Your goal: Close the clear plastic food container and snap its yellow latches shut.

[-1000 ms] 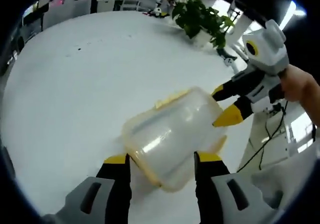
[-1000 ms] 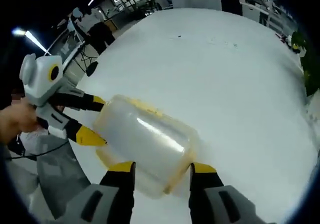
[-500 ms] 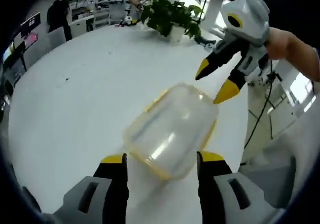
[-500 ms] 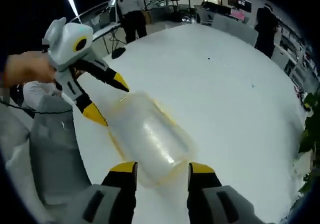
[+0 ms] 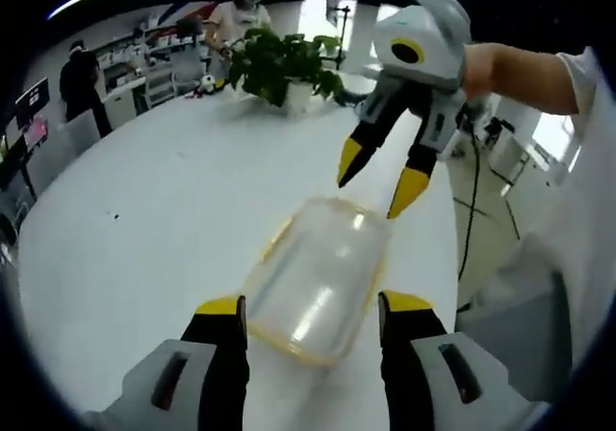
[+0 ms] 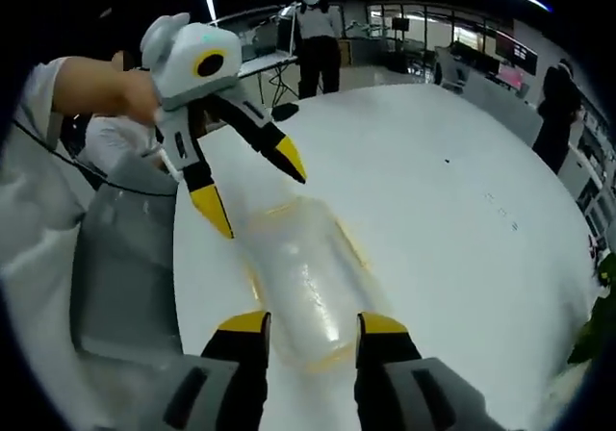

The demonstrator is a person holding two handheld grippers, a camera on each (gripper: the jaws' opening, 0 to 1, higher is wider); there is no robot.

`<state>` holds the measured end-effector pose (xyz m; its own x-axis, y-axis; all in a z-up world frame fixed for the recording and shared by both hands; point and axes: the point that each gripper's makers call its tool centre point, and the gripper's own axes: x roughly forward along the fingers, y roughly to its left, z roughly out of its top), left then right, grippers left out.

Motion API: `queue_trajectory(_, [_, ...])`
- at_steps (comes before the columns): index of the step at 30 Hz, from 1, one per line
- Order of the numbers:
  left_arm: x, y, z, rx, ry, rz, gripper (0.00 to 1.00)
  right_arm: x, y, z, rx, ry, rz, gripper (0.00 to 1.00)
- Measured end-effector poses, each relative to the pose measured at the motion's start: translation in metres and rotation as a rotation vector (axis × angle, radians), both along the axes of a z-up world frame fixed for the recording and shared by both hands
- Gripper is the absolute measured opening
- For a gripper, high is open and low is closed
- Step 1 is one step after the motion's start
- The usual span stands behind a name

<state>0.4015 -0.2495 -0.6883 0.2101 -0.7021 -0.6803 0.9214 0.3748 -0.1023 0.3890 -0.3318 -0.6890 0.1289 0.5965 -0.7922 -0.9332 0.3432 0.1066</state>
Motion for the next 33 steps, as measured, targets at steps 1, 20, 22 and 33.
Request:
queue_trajectory(1, [-0.001,-0.001,0.000,0.008,-0.015,-0.030,0.55,0.000,0.002,0.001,0.003,-0.012,0.021,0.32])
queue_trajectory(20, [-0.001,-0.030,-0.002,0.038,-0.149,-0.209,0.38,0.004,0.025,-0.001,0.002,-0.081,0.149,0.28])
queue_trajectory(22, [-0.001,-0.035,-0.004,0.036,-0.151,-0.218,0.38,0.005,0.028,-0.003,0.001,-0.084,0.157,0.28])
queue_trajectory(33, [-0.001,-0.042,-0.018,0.070,-0.164,-0.249,0.37,0.009,0.039,-0.012,-0.017,-0.082,0.188,0.27])
